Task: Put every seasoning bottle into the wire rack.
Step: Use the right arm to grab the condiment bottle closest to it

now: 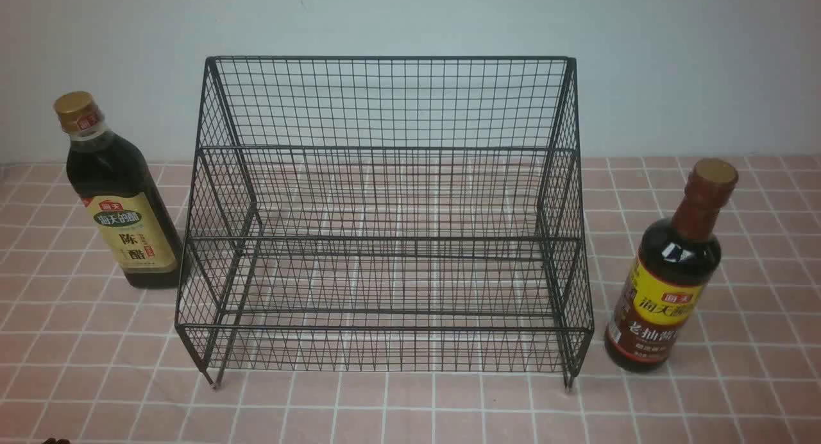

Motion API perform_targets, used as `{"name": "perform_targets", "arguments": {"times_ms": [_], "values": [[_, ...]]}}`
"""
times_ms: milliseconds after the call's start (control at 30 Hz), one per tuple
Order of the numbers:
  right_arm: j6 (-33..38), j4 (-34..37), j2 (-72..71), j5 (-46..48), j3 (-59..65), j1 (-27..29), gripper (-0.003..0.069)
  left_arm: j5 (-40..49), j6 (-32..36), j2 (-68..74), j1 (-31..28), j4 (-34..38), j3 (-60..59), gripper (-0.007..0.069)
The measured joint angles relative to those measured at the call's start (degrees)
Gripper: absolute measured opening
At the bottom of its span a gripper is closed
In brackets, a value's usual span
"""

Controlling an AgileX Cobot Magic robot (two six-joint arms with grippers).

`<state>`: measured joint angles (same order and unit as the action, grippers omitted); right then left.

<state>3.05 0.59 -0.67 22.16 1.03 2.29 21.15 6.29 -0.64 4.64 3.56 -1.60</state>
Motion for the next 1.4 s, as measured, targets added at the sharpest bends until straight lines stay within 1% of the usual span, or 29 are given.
{"name": "perform_targets", "arguments": {"times_ms": [933,1033,1067,1133,1167,1233,1300,1367,1400], "values": [[0.0,0.1,0.0,0.0,0.0,0.0,-0.0015,0.0,0.0,0.0,0.0,0.0,0.0,-0.0007],[-0.8,1.9,0.0,-1.3,0.2,0.0,-0.0015,0.0,0.0,0.0,0.0,0.0,0.0,-0.0007],[-2.3,6.0,0.0,-4.0,0.5,0.0,-0.0015,0.0,0.0,0.0,0.0,0.0,0.0,-0.0007],[-4.6,12.1,0.0,-8.8,0.5,0.0,-0.0015,0.0,0.0,0.0,0.0,0.0,0.0,-0.0007],[-5.2,13.6,0.0,-10.0,0.5,0.0,-0.0015,0.0,0.0,0.0,0.0,0.0,0.0,-0.0007],[-8.4,22.7,0.0,-15.7,0.5,0.0,-0.0015,0.0,0.0,0.0,0.0,0.0,0.0,-0.0007],[-9.8,28.8,0.0,-19.7,0.5,0.0,-0.0015,0.0,0.0,0.0,0.0,0.0,0.0,-0.0007],[-10.0,33.7,0.0,-22.2,0.5,0.0,-0.0015,0.0,0.0,0.0,0.0,0.0,0.0,-0.0007],[-9.8,35.0,0.0,-23.1,0.5,0.0,-0.0015,0.0,0.0,0.0,0.0,0.0,0.0,-0.0007]]}}
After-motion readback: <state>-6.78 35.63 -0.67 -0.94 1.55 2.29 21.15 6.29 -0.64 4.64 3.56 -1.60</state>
